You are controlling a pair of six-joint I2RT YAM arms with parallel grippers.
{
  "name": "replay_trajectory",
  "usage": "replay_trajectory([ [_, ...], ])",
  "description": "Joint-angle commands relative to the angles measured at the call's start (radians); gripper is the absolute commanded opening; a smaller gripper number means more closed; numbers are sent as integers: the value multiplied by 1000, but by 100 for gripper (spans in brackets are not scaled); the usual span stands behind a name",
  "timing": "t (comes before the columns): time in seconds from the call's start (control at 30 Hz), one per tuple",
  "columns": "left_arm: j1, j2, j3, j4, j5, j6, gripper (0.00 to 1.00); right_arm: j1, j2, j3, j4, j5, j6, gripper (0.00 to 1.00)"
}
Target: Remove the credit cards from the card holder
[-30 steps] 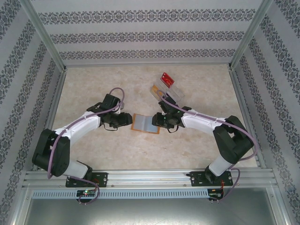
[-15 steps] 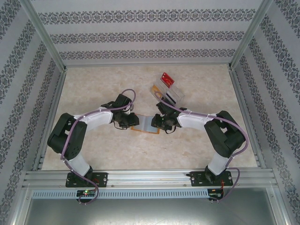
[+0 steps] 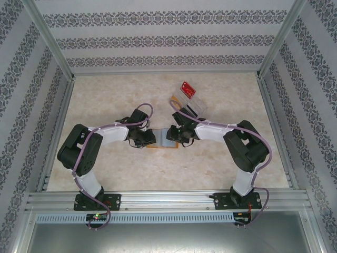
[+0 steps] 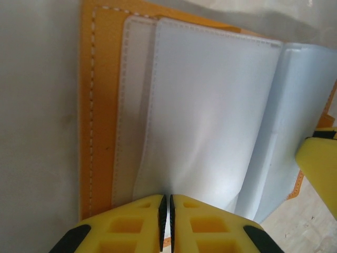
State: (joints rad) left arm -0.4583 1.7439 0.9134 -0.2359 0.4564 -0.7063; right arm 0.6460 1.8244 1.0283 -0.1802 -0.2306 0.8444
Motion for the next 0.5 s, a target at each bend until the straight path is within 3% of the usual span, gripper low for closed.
replay_trajectory([
  [0.0, -12, 23, -32, -15, -18, -10, 15, 14, 59, 3, 5, -59, -12, 29],
  [0.2, -10, -34, 26, -91, -58, 25, 19, 11, -23, -3, -17, -24, -27, 30],
  [0.27, -8, -79, 54, -129, -78, 41, 29, 8, -85, -7, -24, -15, -52, 33],
  [0.47, 45, -227, 108, -224, -123, 69, 59, -36, -337, -28, -107, 117, -118, 57],
])
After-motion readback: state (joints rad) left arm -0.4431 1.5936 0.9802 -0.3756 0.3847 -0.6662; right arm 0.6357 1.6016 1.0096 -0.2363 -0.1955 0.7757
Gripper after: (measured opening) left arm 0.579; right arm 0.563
